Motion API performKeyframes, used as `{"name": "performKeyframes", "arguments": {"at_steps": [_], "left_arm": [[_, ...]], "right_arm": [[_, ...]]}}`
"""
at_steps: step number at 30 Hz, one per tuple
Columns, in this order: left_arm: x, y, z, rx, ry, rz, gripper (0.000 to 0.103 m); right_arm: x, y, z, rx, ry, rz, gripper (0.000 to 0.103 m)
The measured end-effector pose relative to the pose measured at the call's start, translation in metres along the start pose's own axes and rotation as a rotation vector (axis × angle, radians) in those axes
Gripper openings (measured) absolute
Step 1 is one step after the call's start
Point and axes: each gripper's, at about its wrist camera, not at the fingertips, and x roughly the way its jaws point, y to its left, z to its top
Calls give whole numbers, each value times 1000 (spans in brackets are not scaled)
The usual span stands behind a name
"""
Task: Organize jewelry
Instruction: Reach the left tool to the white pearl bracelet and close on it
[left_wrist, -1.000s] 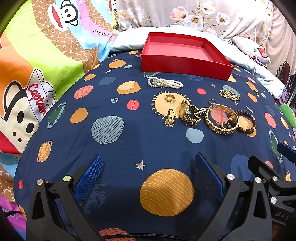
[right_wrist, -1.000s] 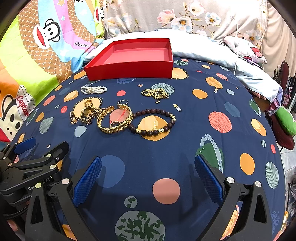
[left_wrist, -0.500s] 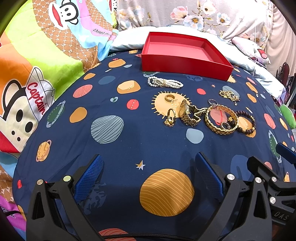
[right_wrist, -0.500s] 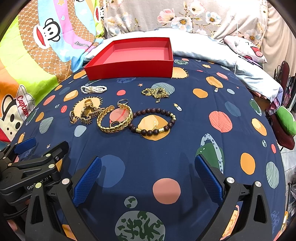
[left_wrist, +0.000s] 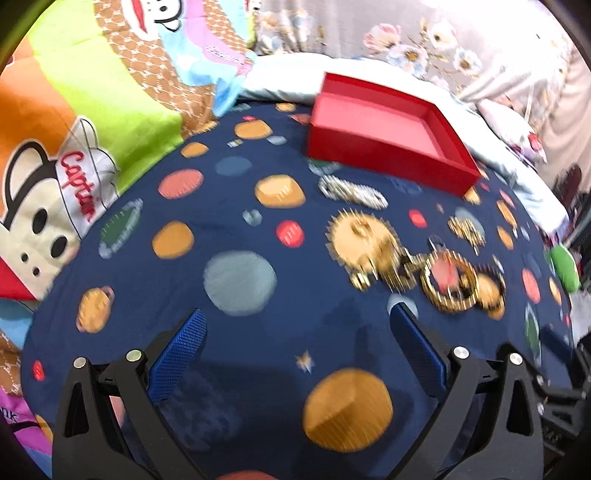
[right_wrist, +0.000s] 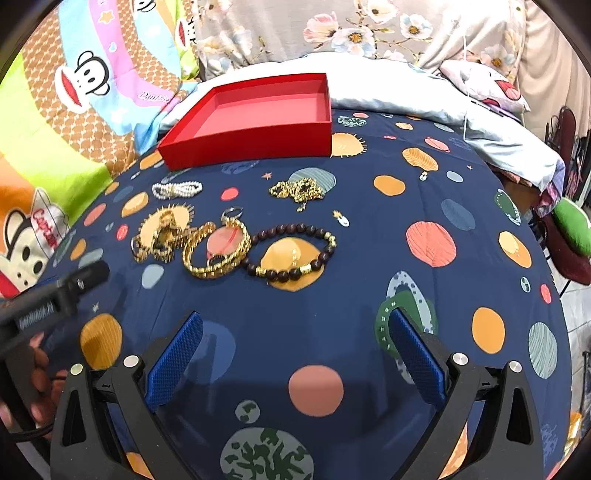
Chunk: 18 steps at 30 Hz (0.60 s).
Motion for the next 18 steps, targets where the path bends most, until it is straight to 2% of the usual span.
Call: {"name": "performKeyframes", "arguments": {"at_steps": [8, 12, 18], "left_arm": [[25, 3, 59, -49, 15, 5, 97], [42, -14, 84, -52, 24, -19, 92], [72, -49, 100, -24, 67, -15, 90]], "right_arm": [[3, 1, 13, -4, -5, 7, 98], [6, 0, 15, 2, 2, 13, 98], [11, -6, 19, 20, 11, 15, 98]]}}
